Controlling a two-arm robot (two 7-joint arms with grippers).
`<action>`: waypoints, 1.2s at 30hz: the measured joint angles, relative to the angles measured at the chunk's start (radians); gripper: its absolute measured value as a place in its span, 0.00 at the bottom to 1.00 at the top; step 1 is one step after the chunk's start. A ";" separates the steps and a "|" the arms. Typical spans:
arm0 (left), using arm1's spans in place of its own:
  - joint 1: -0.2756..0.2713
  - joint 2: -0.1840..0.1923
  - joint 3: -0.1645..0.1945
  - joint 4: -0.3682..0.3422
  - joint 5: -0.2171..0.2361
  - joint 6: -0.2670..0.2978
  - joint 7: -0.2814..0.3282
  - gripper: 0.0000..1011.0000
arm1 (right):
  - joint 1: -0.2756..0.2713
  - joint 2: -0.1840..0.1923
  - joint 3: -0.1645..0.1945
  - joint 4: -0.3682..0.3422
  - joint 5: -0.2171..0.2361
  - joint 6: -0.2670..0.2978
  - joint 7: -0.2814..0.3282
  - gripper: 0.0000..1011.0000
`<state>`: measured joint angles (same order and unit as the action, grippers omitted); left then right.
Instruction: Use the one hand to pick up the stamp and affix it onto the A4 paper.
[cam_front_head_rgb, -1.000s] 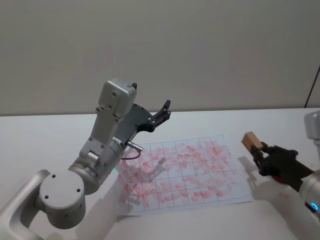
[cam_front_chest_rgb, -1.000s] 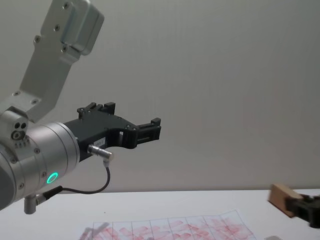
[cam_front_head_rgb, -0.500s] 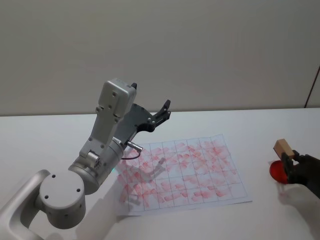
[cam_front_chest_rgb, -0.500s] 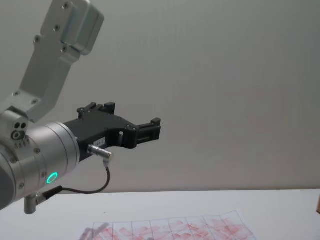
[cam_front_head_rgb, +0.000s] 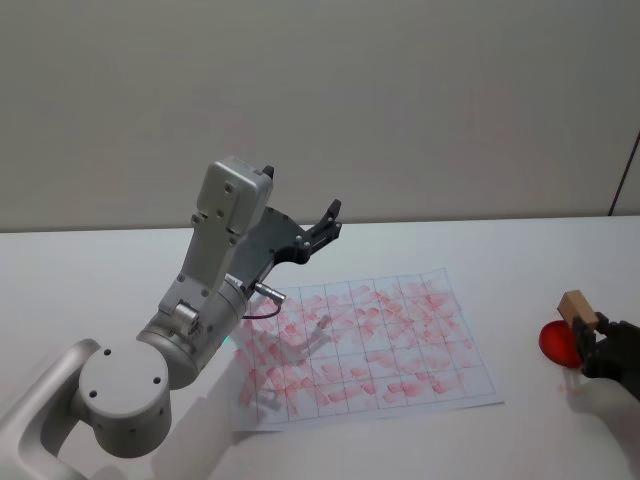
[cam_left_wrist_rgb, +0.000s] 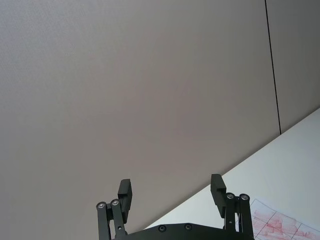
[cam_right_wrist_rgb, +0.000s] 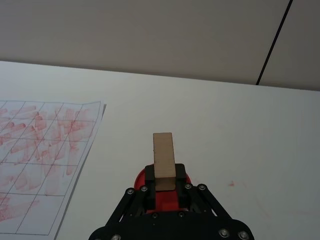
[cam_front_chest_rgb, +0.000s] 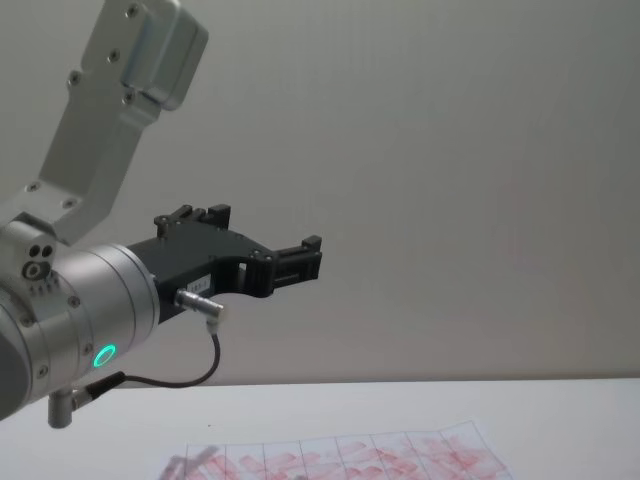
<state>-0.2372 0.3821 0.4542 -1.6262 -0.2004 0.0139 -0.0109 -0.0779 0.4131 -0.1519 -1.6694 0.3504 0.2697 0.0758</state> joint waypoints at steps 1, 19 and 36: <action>0.000 0.000 0.000 0.000 0.000 0.000 0.000 0.99 | 0.000 -0.001 -0.001 0.002 0.000 0.002 0.001 0.21; 0.000 0.000 0.000 0.000 0.000 0.000 0.000 0.99 | 0.015 -0.019 -0.013 0.032 -0.014 0.033 0.016 0.22; 0.000 0.000 0.000 0.000 0.000 0.000 0.000 0.99 | 0.019 -0.025 -0.016 0.040 -0.020 0.041 0.019 0.74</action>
<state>-0.2372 0.3821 0.4542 -1.6262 -0.2004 0.0138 -0.0109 -0.0590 0.3885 -0.1682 -1.6292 0.3306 0.3110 0.0945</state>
